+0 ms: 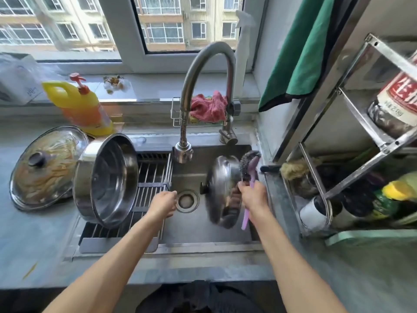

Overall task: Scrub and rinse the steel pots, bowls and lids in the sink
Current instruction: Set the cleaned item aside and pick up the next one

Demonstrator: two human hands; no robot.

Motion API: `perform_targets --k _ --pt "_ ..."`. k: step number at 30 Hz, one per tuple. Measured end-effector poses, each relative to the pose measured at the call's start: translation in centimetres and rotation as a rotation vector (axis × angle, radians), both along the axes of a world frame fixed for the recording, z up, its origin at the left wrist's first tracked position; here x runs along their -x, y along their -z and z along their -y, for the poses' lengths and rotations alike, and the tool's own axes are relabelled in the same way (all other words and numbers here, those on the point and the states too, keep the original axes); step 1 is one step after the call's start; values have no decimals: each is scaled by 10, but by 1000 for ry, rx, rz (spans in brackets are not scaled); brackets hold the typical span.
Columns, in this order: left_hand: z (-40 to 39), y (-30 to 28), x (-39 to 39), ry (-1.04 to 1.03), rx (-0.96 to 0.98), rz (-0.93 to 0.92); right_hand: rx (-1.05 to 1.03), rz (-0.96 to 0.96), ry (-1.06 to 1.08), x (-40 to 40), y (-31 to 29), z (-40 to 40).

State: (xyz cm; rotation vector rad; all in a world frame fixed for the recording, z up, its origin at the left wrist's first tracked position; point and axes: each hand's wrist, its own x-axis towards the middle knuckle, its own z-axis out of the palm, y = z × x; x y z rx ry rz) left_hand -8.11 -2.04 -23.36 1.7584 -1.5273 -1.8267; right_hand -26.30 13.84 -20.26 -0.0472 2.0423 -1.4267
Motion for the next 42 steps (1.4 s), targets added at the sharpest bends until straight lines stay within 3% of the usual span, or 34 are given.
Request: perform_targets --k 3,7,12,17,23,29,35,42 --pt "5 -27 -12 226 261 50 -211 -338 -359 -17 -6 8" --pt "2 -78 -29 494 571 165 -282 -490 -600 -48 -6 7" --pt "10 -119 -70 514 865 163 -169 -582 -627 -91 -36 12" --pt "47 -144 -108 383 1109 173 -6 -579 -584 -133 -81 42" --pt "104 -148 -130 455 1052 273 148 -353 -452 -148 -134 113" --pt "137 -137 -145 558 1020 183 157 13 -276 -156 -114 179" --pt "153 -125 -153 559 1024 101 67 74 -242 -177 -77 226" --pt "160 -121 -156 554 1027 71 80 174 -280 -193 -79 252"
